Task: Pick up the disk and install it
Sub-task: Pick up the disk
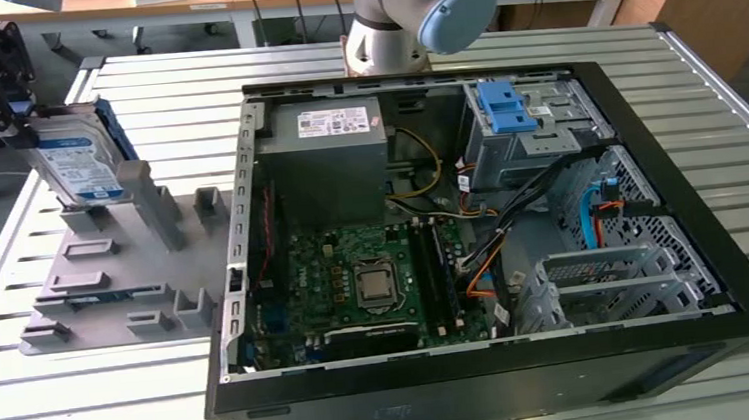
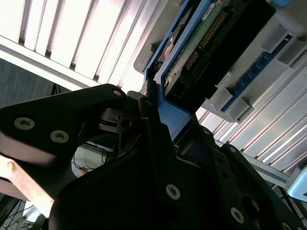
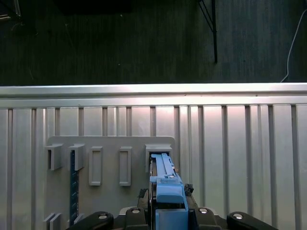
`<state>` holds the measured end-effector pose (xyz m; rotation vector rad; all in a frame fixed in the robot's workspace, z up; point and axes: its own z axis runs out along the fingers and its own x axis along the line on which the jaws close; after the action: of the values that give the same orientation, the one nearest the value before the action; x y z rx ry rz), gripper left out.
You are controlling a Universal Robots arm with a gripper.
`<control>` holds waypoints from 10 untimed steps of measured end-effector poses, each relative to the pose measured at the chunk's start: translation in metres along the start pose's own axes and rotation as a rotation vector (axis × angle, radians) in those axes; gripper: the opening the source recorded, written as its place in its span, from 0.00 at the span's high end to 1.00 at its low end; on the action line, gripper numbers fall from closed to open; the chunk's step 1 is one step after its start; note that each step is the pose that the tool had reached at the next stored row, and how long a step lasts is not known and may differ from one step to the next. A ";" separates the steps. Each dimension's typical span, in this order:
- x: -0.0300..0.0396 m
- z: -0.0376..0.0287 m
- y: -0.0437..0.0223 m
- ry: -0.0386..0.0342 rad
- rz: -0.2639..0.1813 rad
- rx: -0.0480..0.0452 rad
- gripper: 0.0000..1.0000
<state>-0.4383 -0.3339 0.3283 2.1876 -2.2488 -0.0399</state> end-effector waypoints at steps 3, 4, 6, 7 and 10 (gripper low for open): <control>0.0000 -0.0005 0.0000 0.0000 0.000 0.0000 0.64; 0.0000 -0.0009 0.0000 0.0000 0.000 -0.0001 0.64; -0.0001 -0.0015 0.0000 0.0000 0.000 -0.0001 0.64; -0.0001 -0.0016 0.0000 0.0000 0.000 0.0000 0.64; -0.0002 -0.0019 0.0001 0.0000 0.000 0.0000 0.64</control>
<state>-0.4383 -0.3337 0.3302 2.1875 -2.2488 -0.0400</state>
